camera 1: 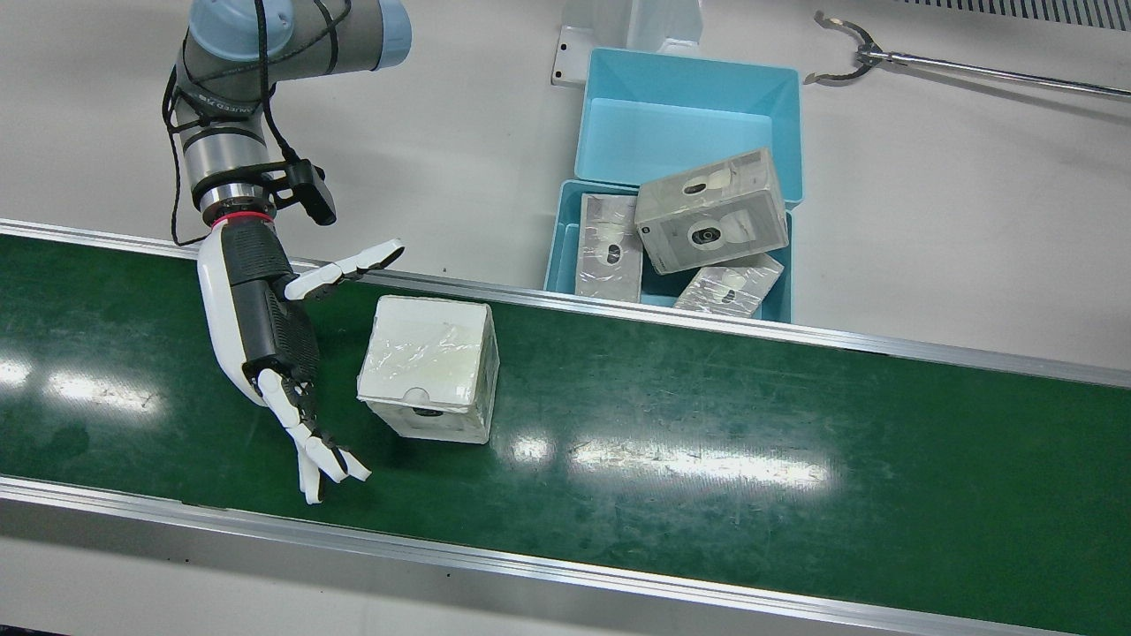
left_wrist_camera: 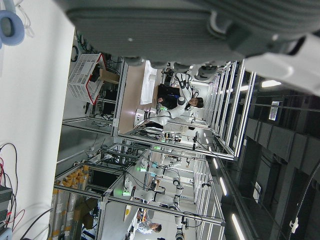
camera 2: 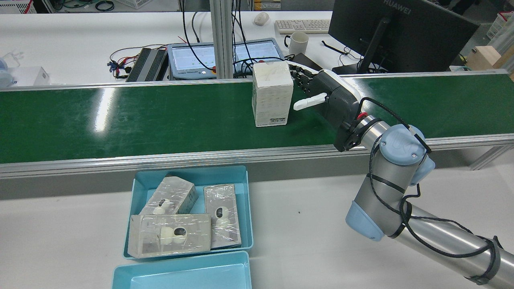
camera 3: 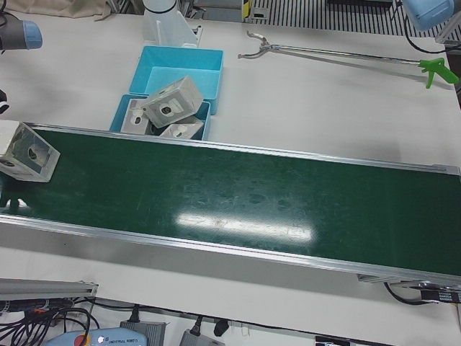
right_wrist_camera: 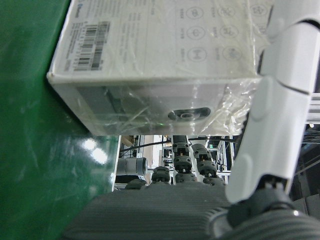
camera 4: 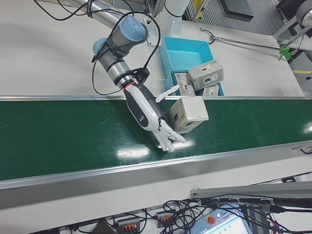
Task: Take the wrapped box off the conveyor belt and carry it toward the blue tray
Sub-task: 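Close the right hand fingers around the white wrapped box, then lift the wrapped box up off the belt with the right hand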
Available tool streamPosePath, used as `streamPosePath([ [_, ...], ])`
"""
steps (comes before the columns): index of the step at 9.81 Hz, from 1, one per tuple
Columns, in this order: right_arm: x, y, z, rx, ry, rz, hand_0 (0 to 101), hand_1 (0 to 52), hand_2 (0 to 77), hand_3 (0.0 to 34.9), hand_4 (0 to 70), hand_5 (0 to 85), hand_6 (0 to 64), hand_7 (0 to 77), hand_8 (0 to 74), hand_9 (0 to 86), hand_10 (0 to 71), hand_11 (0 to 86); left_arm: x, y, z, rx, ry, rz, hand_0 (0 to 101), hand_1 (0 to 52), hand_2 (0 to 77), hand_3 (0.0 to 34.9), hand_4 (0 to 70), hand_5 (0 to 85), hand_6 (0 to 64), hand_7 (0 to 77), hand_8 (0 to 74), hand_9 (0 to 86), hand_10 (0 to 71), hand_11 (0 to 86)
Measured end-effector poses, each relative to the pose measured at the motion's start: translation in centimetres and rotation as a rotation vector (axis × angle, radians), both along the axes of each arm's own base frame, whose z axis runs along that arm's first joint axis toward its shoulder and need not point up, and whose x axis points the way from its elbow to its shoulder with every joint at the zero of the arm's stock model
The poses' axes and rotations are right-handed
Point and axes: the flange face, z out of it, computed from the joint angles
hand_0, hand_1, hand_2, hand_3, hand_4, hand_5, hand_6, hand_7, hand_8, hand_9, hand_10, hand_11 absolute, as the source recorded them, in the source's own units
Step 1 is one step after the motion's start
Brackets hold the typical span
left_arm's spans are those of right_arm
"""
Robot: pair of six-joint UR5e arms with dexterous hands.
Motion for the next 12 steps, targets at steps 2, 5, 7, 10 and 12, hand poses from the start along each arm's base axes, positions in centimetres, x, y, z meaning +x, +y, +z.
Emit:
streamPosePath([
  [2, 0.0, 0.0, 0.0, 0.0, 0.0, 0.0, 45, 8.7, 4.9, 0.0, 9.3, 8.7, 5.5, 14.2, 4.4, 1.6, 0.0, 1.1, 0.0, 0.0, 0.0, 0.0, 0.0, 0.0, 0, 0.0, 1.1, 0.0, 0.0, 1.1, 0.5, 0.5, 0.5, 0.5, 0.5, 0.5],
  [5, 0.1, 0.0, 0.0, -0.001, 0.001, 0.0, 46, 13.1, 9.3, 0.0, 11.5, 15.8, 9.3, 21.8, 7.1, 8.2, 0.0, 1.1, 0.0, 0.0, 0.0, 0.0, 0.0, 0.0, 0, 0.0, 0.5, 0.0, 0.0, 1.1, 0.5, 0.5, 0.5, 0.5, 0.5, 0.5],
  [7, 0.0, 0.0, 0.1, -0.002, 0.004, 0.0, 54, 25.1, 21.8, 0.0, 24.5, 32.7, 22.4, 34.4, 20.7, 25.6, 6.0, 1.1, 0.0, 0.0, 0.0, 0.0, 0.0, 0.0, 0, 0.0, 1.1, 0.0, 0.0, 1.1, 0.5, 0.5, 0.5, 0.5, 0.5, 0.5],
  [10, 0.4, -0.2, 0.1, -0.005, 0.007, 0.005, 49, 15.3, 28.4, 0.0, 32.7, 42.0, 32.2, 42.5, 40.4, 42.0, 39.8, 16.4, 0.0, 0.0, 0.0, 0.0, 0.0, 0.0, 0, 0.0, 1.1, 0.0, 0.0, 1.1, 0.5, 0.5, 0.5, 0.5, 0.5, 0.5],
  [12, 1.5, -0.5, -1.5, 0.016, -0.01, 0.022, 45, 8.2, 31.6, 0.0, 29.5, 51.3, 38.2, 48.5, 49.6, 52.4, 55.6, 33.8, 0.0, 0.0, 0.0, 0.0, 0.0, 0.0, 0, 0.0, 1.1, 0.0, 0.0, 1.1, 0.5, 0.5, 0.5, 0.5, 0.0, 0.5],
])
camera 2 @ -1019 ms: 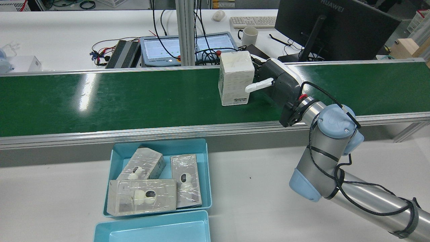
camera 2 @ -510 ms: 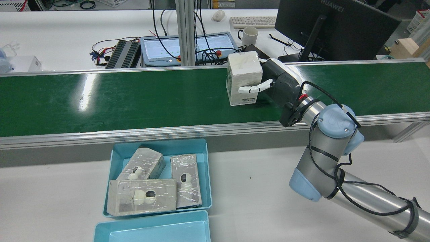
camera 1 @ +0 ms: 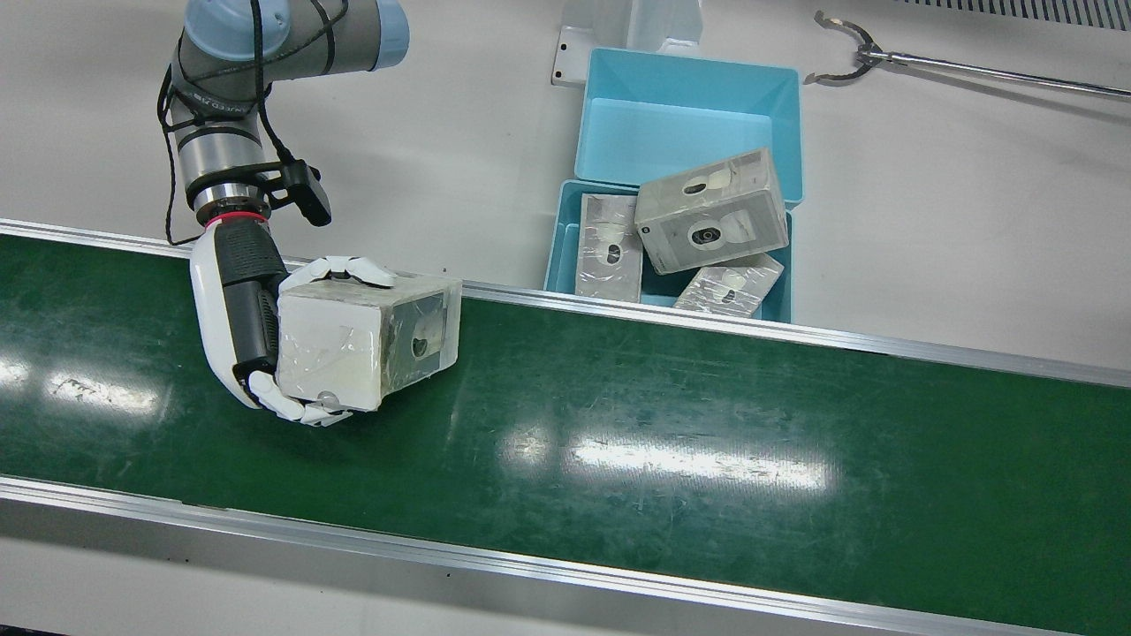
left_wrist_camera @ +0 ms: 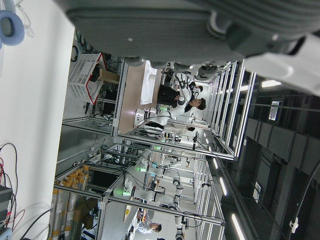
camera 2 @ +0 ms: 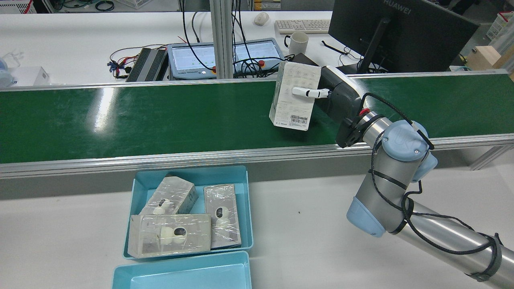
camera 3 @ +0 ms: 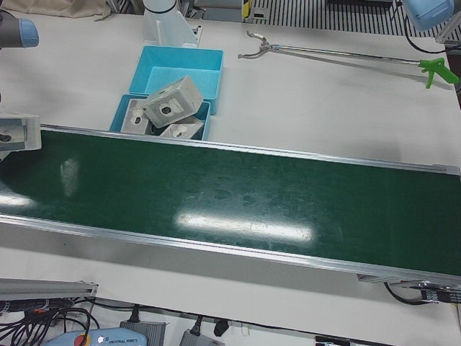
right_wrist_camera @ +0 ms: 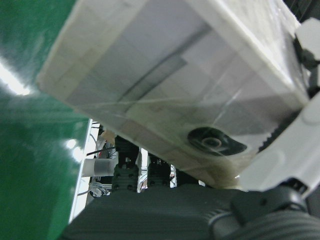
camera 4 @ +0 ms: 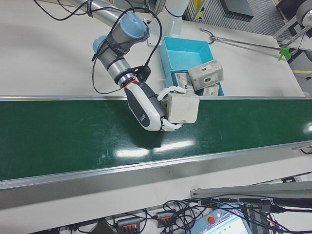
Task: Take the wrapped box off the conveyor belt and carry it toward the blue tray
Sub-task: 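Lift the wrapped box up off the belt with the right hand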
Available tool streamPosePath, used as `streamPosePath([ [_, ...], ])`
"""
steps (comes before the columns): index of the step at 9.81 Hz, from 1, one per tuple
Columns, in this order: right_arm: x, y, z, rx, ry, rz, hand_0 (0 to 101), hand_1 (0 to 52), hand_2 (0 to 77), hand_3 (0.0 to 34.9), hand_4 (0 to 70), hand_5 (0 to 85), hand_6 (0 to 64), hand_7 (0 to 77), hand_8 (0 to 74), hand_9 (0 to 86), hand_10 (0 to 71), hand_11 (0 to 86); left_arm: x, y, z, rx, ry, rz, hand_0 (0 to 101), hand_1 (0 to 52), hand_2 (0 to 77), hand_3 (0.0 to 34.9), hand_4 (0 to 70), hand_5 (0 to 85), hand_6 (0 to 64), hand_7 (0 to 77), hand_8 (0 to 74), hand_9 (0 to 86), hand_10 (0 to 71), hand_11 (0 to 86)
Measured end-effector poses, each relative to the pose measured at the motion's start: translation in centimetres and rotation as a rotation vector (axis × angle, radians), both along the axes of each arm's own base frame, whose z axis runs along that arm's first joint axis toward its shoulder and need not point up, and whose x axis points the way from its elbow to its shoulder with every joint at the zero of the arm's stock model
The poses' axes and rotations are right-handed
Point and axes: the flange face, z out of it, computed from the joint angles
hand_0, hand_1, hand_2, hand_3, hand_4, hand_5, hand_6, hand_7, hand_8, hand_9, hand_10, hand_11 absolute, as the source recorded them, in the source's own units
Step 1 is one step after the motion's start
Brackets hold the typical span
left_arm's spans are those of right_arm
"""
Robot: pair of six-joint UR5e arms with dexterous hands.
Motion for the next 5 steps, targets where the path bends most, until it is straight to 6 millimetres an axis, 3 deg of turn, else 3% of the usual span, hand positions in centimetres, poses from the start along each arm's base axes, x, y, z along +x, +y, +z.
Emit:
streamPosePath([
  [1, 0.6, 0.2, -1.8, 0.022, -0.013, 0.007, 43, 8.2, 31.6, 0.0, 28.9, 54.0, 39.8, 50.7, 52.9, 56.7, 61.6, 40.4, 0.0, 0.0, 0.0, 0.0, 0.0, 0.0, 0, 0.0, 1.1, 0.0, 0.0, 1.1, 0.5, 0.5, 0.5, 0.5, 0.5, 0.5],
  [2, 0.6, 0.9, -4.4, 0.051, -0.024, 0.003, 43, 8.2, 31.6, 0.0, 28.9, 54.0, 39.8, 50.7, 52.9, 56.7, 61.6, 40.4, 0.0, 0.0, 0.0, 0.0, 0.0, 0.0, 0, 0.0, 1.1, 0.0, 0.0, 1.1, 0.5, 0.5, 0.5, 0.5, 0.5, 0.5],
  [3, -0.4, 2.3, -7.2, 0.083, -0.029, -0.012, 41, 8.2, 31.6, 0.0, 28.4, 59.5, 44.7, 59.5, 63.8, 70.4, 67.6, 59.5, 0.0, 0.0, 0.0, 0.0, 0.0, 0.0, 0, 0.0, 1.1, 0.0, 0.0, 1.1, 0.5, 0.5, 0.5, 0.5, 0.0, 0.5],
  [4, -2.3, 4.3, -9.7, 0.113, -0.035, -0.029, 40, 8.2, 31.6, 0.0, 28.4, 62.2, 46.4, 64.9, 70.4, 70.9, 66.0, 70.4, 0.0, 0.0, 0.0, 0.0, 0.0, 0.0, 0, 0.0, 1.1, 0.0, 0.0, 1.1, 0.5, 0.5, 0.5, 0.5, 0.0, 0.5],
  [5, -4.5, 6.4, -11.2, 0.128, -0.045, -0.041, 38, 3.3, 42.0, 0.0, 28.9, 66.5, 49.1, 69.8, 70.4, 70.9, 66.5, 70.4, 0.0, 0.0, 0.0, 0.0, 0.0, 0.0, 0, 0.0, 0.5, 0.0, 0.0, 1.1, 0.5, 0.5, 0.5, 0.5, 0.0, 0.5],
])
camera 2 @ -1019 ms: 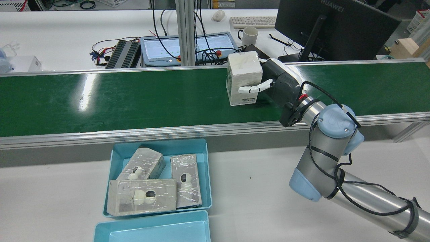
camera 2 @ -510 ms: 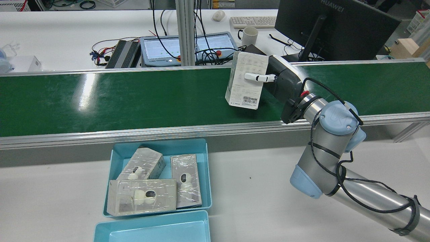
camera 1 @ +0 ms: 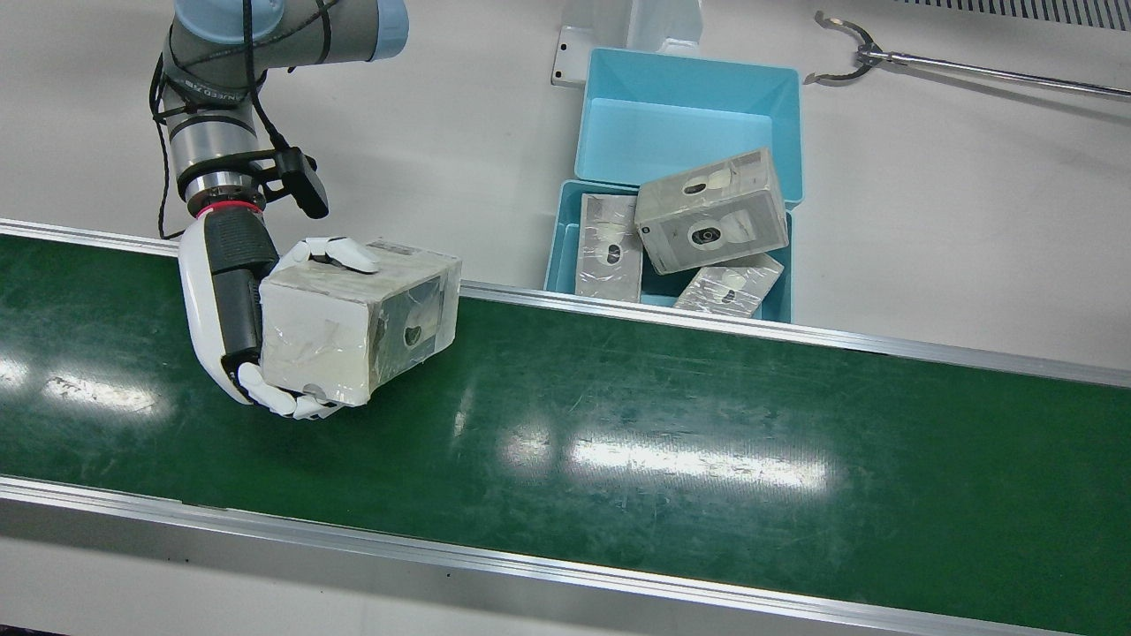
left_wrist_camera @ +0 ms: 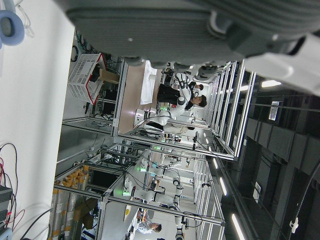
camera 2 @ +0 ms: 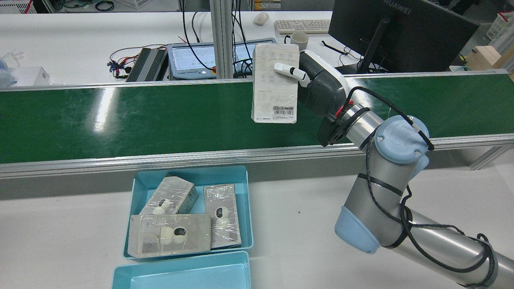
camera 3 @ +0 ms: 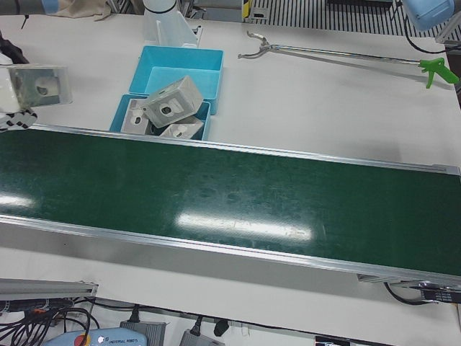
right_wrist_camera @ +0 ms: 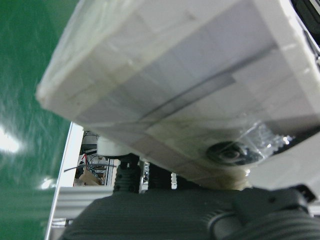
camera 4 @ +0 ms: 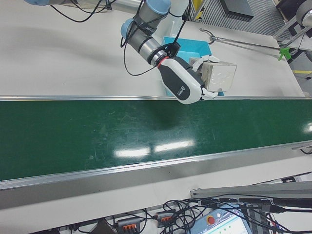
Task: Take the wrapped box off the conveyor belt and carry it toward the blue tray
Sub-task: 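Carry the box toward the teal tray nearer the robot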
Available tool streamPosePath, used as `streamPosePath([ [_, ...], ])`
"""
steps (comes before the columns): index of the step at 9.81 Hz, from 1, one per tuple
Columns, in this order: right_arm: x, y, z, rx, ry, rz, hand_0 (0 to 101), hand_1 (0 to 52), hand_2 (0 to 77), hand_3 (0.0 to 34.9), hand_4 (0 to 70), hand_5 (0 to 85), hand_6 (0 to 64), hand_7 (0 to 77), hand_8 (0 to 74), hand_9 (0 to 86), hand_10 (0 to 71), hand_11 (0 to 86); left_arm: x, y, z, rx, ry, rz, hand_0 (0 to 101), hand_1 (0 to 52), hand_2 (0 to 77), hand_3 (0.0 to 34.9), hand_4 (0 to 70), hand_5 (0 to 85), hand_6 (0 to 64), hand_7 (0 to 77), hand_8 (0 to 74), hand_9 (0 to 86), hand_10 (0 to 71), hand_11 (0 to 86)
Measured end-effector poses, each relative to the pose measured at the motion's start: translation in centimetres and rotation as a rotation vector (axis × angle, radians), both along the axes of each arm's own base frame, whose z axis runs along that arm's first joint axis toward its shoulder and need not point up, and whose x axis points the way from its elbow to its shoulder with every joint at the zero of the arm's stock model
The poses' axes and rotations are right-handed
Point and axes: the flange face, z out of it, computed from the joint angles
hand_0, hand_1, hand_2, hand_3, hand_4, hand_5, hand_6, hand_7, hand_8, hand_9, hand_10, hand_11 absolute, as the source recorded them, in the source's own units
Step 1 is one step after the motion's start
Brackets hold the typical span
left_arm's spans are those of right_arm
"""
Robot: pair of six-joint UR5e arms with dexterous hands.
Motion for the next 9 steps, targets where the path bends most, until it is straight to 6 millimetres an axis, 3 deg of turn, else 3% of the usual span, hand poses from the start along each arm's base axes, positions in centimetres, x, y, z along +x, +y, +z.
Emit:
streamPosePath([
  [3, -6.2, 6.1, -3.5, 0.037, -0.002, -0.023, 38, 3.3, 42.0, 0.0, 28.9, 67.6, 49.1, 69.8, 69.8, 70.9, 61.6, 69.8, 0.0, 0.0, 0.0, 0.0, 0.0, 0.0, 0, 0.0, 1.1, 0.0, 0.0, 1.1, 0.5, 0.5, 0.5, 0.5, 0.5, 0.5],
  [4, -7.3, 7.2, -3.9, 0.044, 0.008, -0.023, 38, 3.3, 42.0, 0.0, 28.9, 67.6, 49.6, 69.3, 63.3, 70.9, 53.5, 68.2, 0.0, 0.0, 0.0, 0.0, 0.0, 0.0, 0, 0.0, 0.5, 0.0, 0.0, 1.1, 0.5, 0.5, 0.5, 0.5, 0.5, 0.5],
  [6, -8.6, 8.3, -4.0, 0.047, 0.021, -0.029, 39, 3.3, 42.0, 0.0, 21.3, 63.8, 40.4, 70.9, 49.6, 56.2, 36.0, 52.4, 0.0, 0.0, 0.0, 0.0, 0.0, 0.0, 0, 0.0, 1.1, 0.0, 0.0, 1.1, 0.5, 0.5, 0.5, 0.5, 0.5, 0.5],
  [7, -9.1, 8.7, -4.0, 0.048, 0.026, -0.037, 39, 3.3, 42.0, 0.0, 21.3, 63.8, 40.4, 70.9, 49.6, 56.2, 36.0, 52.4, 0.0, 0.0, 0.0, 0.0, 0.0, 0.0, 0, 0.0, 1.1, 0.0, 0.0, 1.1, 0.5, 0.5, 0.5, 0.5, 0.5, 0.5],
  [8, -9.5, 9.1, -3.9, 0.049, 0.029, -0.047, 42, 15.8, 33.8, 0.0, 7.6, 31.6, 16.4, 54.5, 20.7, 28.4, 0.0, 24.5, 0.0, 0.0, 0.0, 0.0, 0.0, 0.0, 0, 0.0, 1.1, 0.0, 0.0, 1.1, 0.5, 0.5, 0.5, 0.5, 0.5, 0.5],
  [9, -9.8, 9.4, -3.8, 0.05, 0.031, -0.054, 42, 15.8, 33.8, 0.0, 7.6, 31.6, 16.4, 54.5, 20.7, 28.4, 0.0, 24.5, 0.0, 0.0, 0.0, 0.0, 0.0, 0.0, 0, 0.0, 1.1, 0.0, 0.0, 1.1, 0.5, 0.5, 0.5, 0.5, 0.5, 0.5],
])
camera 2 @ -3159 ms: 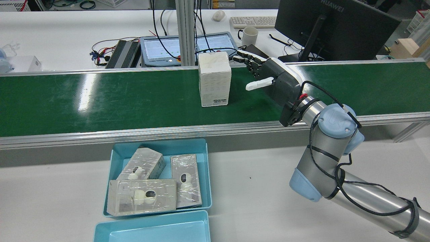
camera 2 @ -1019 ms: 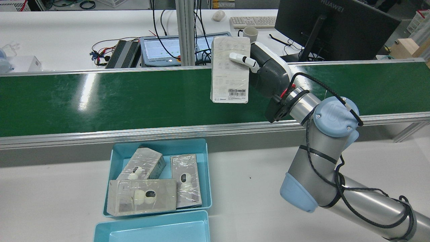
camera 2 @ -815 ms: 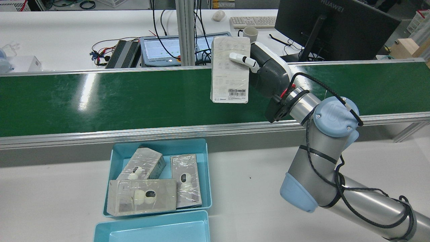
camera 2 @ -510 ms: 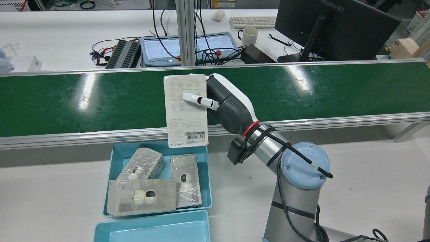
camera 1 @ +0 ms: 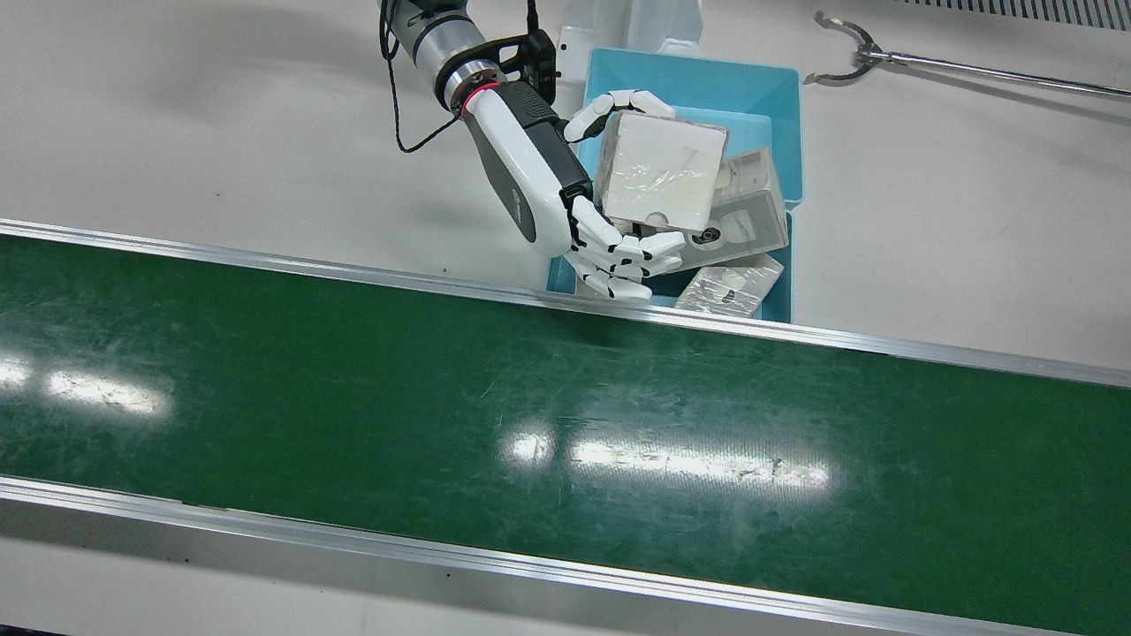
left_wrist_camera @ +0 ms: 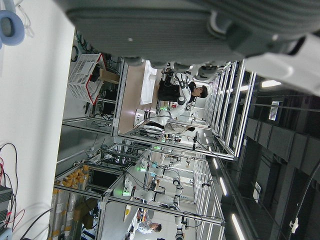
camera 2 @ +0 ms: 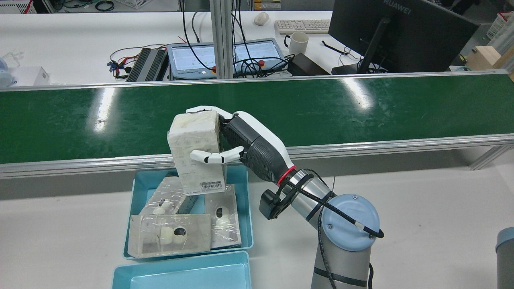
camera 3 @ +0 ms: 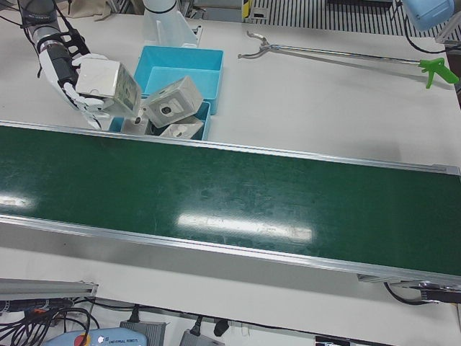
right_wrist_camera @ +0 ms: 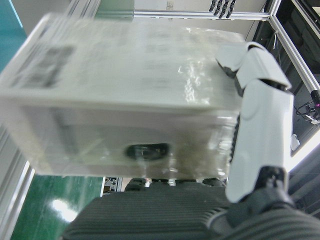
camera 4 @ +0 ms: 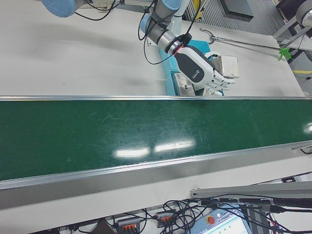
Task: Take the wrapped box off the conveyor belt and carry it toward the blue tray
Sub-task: 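Carry the box toward the teal tray nearer the robot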
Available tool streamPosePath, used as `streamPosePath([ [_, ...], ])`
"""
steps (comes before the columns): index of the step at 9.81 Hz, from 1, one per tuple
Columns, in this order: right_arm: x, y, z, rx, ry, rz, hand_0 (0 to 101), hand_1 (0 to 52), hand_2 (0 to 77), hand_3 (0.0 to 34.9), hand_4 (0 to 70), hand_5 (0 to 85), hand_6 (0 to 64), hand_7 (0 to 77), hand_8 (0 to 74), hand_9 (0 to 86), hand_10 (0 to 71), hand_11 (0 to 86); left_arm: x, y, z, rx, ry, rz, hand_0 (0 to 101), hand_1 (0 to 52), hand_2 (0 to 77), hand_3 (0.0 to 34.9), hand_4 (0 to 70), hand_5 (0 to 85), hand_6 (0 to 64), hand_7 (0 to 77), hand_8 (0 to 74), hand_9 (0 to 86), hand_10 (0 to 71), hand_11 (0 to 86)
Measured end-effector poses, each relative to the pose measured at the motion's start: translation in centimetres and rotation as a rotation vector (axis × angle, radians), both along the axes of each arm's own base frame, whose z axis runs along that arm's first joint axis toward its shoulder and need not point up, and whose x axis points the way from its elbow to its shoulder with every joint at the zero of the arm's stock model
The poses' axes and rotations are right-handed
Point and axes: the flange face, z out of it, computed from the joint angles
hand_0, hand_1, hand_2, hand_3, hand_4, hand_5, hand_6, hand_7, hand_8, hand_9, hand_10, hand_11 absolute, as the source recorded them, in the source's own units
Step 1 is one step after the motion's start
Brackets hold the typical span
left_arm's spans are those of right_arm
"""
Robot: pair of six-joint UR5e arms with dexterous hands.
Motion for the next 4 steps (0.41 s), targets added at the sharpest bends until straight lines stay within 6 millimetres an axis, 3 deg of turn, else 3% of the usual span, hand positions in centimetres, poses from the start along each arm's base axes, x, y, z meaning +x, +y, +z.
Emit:
streamPosePath([
  [1, -0.11, 0.19, 0.03, 0.001, 0.001, -0.005, 43, 24.5, 32.2, 0.0, 6.5, 20.7, 7.6, 36.5, 8.7, 18.5, 0.0, 8.2, 0.0, 0.0, 0.0, 0.0, 0.0, 0.0, 0, 0.0, 1.1, 0.0, 0.0, 1.1, 0.5, 0.5, 0.5, 0.5, 0.5, 0.5],
  [2, -0.12, 0.3, 0.03, 0.002, 0.001, -0.007, 44, 10.9, 27.3, 0.0, 6.0, 4.9, 0.0, 25.1, 0.0, 4.9, 0.0, 1.6, 0.0, 0.0, 0.0, 0.0, 0.0, 0.0, 0, 0.0, 1.1, 0.0, 0.0, 1.1, 0.5, 0.5, 0.5, 0.5, 0.5, 0.5],
  [3, -0.07, 0.37, 0.0, 0.003, 0.0, -0.008, 44, 8.2, 7.6, 0.0, 8.2, 1.6, 0.0, 3.8, 0.0, 1.6, 0.0, 1.6, 0.0, 0.0, 0.0, 0.0, 0.0, 0.0, 0, 0.0, 1.1, 0.0, 0.0, 1.1, 0.5, 0.5, 0.5, 0.5, 0.5, 0.5],
  [4, 0.06, 0.42, -0.04, 0.004, -0.003, -0.009, 45, 7.1, 1.6, 0.0, 9.3, 2.2, 0.0, 3.8, 0.0, 1.6, 0.0, 1.6, 0.0, 0.0, 0.0, 0.0, 0.0, 0.0, 0, 0.0, 0.5, 0.0, 0.0, 1.1, 0.5, 0.5, 0.5, 0.5, 0.5, 0.5],
])
